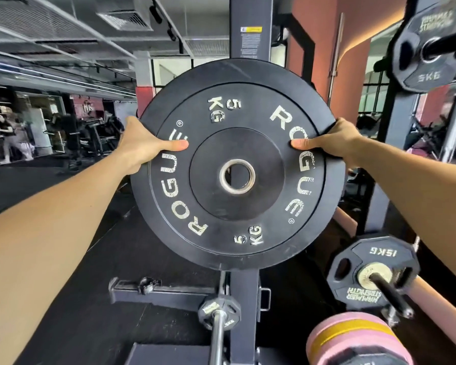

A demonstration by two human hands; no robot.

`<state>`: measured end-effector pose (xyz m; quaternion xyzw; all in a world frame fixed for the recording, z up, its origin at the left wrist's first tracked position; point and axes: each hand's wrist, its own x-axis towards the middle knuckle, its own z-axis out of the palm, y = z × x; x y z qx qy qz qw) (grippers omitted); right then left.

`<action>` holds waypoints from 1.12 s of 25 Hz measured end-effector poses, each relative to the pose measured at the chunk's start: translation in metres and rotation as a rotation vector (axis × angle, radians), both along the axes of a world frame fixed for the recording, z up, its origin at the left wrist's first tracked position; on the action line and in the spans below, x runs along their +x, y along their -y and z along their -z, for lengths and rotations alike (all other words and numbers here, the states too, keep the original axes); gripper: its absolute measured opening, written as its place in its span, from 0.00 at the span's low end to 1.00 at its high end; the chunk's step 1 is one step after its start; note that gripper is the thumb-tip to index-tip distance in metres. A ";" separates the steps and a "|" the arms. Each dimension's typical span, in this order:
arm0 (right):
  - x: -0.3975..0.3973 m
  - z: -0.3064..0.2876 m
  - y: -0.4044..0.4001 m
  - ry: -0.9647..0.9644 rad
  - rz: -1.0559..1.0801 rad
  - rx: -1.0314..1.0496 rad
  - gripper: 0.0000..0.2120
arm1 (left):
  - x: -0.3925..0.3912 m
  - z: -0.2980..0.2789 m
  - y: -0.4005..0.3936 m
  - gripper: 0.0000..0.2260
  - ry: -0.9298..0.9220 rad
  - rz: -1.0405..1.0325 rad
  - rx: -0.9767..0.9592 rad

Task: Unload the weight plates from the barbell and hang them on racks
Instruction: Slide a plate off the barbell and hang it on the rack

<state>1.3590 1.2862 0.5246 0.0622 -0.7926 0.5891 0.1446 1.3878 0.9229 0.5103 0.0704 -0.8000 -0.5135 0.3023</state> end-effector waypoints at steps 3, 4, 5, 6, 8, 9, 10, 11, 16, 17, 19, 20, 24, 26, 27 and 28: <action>-0.002 -0.015 -0.017 0.011 0.010 0.026 0.26 | 0.000 -0.016 -0.017 0.48 -0.034 0.010 -0.005; -0.003 -0.016 -0.024 0.007 0.027 0.031 0.31 | -0.003 -0.018 -0.022 0.47 -0.037 0.018 -0.007; -0.004 -0.016 -0.032 0.000 0.050 0.029 0.37 | -0.006 -0.020 -0.030 0.45 -0.034 0.029 -0.011; -0.004 -0.017 -0.040 -0.005 0.061 0.033 0.40 | -0.006 -0.020 -0.038 0.45 -0.025 0.024 -0.011; -0.002 -0.018 -0.060 0.004 0.059 0.038 0.40 | -0.006 -0.019 -0.057 0.50 -0.027 0.005 -0.025; -0.002 -0.017 -0.073 0.007 0.055 0.032 0.37 | -0.009 -0.017 -0.066 0.53 -0.027 -0.003 -0.034; -0.004 -0.016 -0.088 0.005 0.058 0.026 0.36 | -0.015 -0.015 -0.077 0.55 -0.024 -0.007 -0.046; -0.006 -0.015 -0.105 0.005 0.061 0.027 0.37 | -0.022 -0.012 -0.089 0.55 -0.019 -0.005 -0.052; -0.034 -0.006 -0.204 0.032 0.062 0.070 0.42 | -0.043 0.000 -0.189 0.55 -0.008 -0.019 -0.036; -0.042 -0.004 -0.228 0.029 0.058 0.082 0.40 | -0.046 0.004 -0.217 0.54 -0.011 -0.021 -0.023; -0.052 -0.008 -0.278 0.034 0.048 0.114 0.34 | -0.055 0.010 -0.274 0.50 -0.004 -0.017 0.003; -0.058 -0.009 -0.300 0.038 0.055 0.123 0.34 | -0.061 0.013 -0.298 0.49 -0.002 -0.007 0.010; -0.079 -0.011 -0.393 0.037 0.059 0.145 0.38 | -0.087 0.017 -0.393 0.44 0.007 0.008 0.030; -0.086 -0.012 -0.436 0.040 0.070 0.144 0.32 | -0.100 0.015 -0.435 0.42 0.006 0.024 0.028; -0.089 -0.013 -0.456 0.040 0.072 0.142 0.29 | -0.104 0.015 -0.456 0.42 0.008 0.031 0.025; -0.090 -0.013 -0.472 0.042 0.082 0.143 0.28 | -0.109 0.016 -0.474 0.42 0.009 0.038 0.024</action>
